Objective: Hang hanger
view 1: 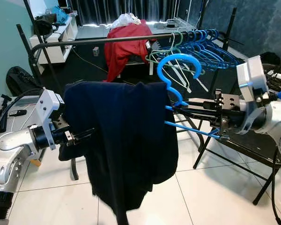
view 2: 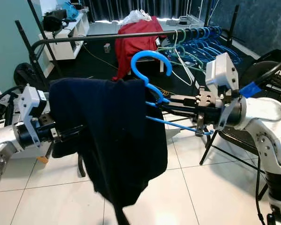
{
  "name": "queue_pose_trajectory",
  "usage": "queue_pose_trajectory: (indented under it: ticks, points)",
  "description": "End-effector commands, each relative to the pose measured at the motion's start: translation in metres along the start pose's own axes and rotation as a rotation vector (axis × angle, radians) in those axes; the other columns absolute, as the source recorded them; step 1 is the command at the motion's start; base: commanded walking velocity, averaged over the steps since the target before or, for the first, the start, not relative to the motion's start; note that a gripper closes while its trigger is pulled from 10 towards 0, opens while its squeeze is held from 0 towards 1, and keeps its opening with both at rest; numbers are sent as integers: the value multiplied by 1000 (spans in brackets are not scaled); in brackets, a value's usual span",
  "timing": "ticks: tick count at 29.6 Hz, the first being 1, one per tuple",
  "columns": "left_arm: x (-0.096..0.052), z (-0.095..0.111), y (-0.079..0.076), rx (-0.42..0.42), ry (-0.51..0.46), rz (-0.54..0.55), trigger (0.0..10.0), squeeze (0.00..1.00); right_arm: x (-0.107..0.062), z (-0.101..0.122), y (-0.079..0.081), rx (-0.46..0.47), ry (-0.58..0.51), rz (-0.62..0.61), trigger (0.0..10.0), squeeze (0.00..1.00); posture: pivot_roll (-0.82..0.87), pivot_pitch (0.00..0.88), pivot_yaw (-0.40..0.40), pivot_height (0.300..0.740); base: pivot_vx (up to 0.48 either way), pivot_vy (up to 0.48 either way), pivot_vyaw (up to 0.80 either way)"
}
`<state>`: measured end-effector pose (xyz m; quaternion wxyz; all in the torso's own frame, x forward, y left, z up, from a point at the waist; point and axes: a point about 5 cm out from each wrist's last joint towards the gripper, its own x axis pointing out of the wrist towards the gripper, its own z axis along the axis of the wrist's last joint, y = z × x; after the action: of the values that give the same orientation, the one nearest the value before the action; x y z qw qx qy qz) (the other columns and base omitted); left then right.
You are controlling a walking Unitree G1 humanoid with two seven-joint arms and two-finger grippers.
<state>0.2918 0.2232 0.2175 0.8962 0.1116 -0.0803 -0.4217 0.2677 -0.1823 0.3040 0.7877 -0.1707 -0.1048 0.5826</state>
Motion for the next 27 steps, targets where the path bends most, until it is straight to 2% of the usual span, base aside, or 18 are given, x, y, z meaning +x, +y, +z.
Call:
queue_pose_trajectory:
  ticks: [1,8,9,12,14,16,18,20,21,22,23,25,26,27]
  points:
    - [0,0,2,-12,-25,28,0,0,0,14,0,-48,-45,-1,0,0,-112,0,46,740,0,0,0]
    - [-9,0,13,-4,-24,125,0,0,-2,13,-1,-47,-37,-21,0,0,-111,0,47,740,0,0,0]
    - [-20,2,30,22,-10,261,0,0,-4,11,-2,-41,-32,-43,0,0,-112,0,46,740,0,0,0]
    - [-25,3,37,31,-9,324,0,0,-6,10,-2,-37,-28,-53,0,0,-112,0,46,740,0,0,0]
    - [-34,8,52,46,-20,456,0,0,-8,6,-2,-29,-11,-78,0,0,-112,0,45,740,0,0,0]
    - [-34,8,52,46,-20,456,0,0,-8,6,-2,-29,-11,-78,0,0,-112,0,45,740,0,0,0]
    - [-43,15,66,69,-44,595,0,0,-11,-2,-2,-9,24,-103,0,0,-111,0,44,740,0,0,0]
    - [-43,15,66,69,-44,595,0,0,-11,-2,-2,-9,24,-103,0,0,-111,0,44,740,0,0,0]
    - [-47,19,72,72,-61,645,0,0,-11,-8,-2,4,54,-114,0,0,-111,0,44,740,0,0,0]
    - [-47,19,72,72,-61,645,0,0,-11,-8,-2,4,54,-114,0,0,-111,0,44,740,0,0,0]
    - [-50,23,77,81,-82,699,0,0,-13,-18,-1,21,112,-129,0,0,-112,0,44,740,0,0,0]
    - [-50,23,77,81,-82,699,0,0,-13,-18,-1,21,112,-129,0,0,-112,0,44,740,0,0,0]
    - [-54,28,82,91,-105,746,0,0,-14,-31,0,40,173,-141,0,0,-113,0,48,740,0,0,0]
    - [-54,28,82,91,-105,746,0,0,-14,-31,0,40,173,-141,0,0,-113,0,48,740,0,0,0]
